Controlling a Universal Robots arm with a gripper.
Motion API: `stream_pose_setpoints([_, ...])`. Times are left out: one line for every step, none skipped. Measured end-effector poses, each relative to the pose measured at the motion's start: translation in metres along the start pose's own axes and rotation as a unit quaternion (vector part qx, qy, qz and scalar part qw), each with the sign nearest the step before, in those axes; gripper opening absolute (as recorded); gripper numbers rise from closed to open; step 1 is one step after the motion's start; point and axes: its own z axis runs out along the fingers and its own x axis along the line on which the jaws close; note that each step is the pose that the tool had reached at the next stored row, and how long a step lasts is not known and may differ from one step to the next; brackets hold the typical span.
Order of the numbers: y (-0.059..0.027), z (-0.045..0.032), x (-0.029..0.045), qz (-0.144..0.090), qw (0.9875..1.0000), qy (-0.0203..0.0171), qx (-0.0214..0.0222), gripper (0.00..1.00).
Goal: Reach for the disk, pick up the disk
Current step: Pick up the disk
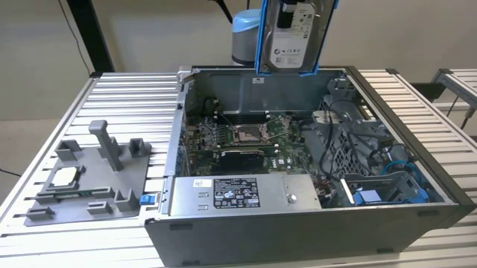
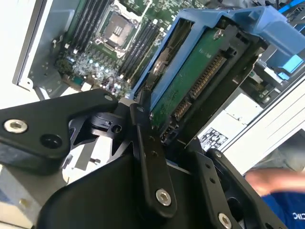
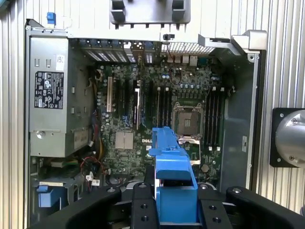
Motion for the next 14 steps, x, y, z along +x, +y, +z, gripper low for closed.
stream_pose_setpoints([-0.0001, 0.0000, 0.0000, 0.000, 1.0000, 0.0000, 0.0000, 0.00])
stream_pose_setpoints([-0.0001, 0.0000, 0.0000, 0.000, 1.0000, 0.0000, 0.0000, 0.00])
stream_pose_setpoints([-0.0001, 0.0000, 0.0000, 0.000, 1.0000, 0.0000, 0.0000, 0.00])
stream_pose_setpoints([-0.0002, 0.0000, 0.0000, 0.000, 1.0000, 0.0001, 0.0000, 0.00])
stream_pose_setpoints([-0.0004, 0.0001, 0.0000, 0.000, 1.0000, 0.0001, 0.0000, 0.00])
stream_pose_setpoints([-0.0006, 0.0003, 0.0003, 0.000, 1.0000, 0.0000, 0.0000, 0.00])
stream_pose_setpoints([-0.0007, 0.0005, 0.0006, 0.000, 1.0000, -0.0001, 0.0000, 0.00])
stream_pose_setpoints([-0.0008, 0.0006, 0.0010, 0.000, 1.0000, 0.0000, 0.0000, 0.00])
stream_pose_setpoints([-0.0011, 0.0006, 0.0018, 0.000, 1.0000, 0.0001, 0.0000, 0.00])
stream_pose_setpoints([-0.0016, 0.0007, 0.0038, 0.000, 1.0000, 0.0000, 0.0000, 0.00])
stream_pose_setpoints([-0.0020, 0.0007, 0.0066, 0.000, 1.0000, 0.0000, 0.0000, 0.00])
stream_pose_setpoints([-0.0024, 0.0008, 0.0099, 0.000, 1.0000, 0.0000, 0.0000, 0.00])
stream_pose_setpoints([-0.0026, 0.0007, 0.0129, 0.000, 1.0000, 0.0000, 0.0000, 0.00])
stream_pose_setpoints([-0.0027, 0.0008, 0.0159, 0.000, 1.0000, 0.0000, 0.0000, 0.00])
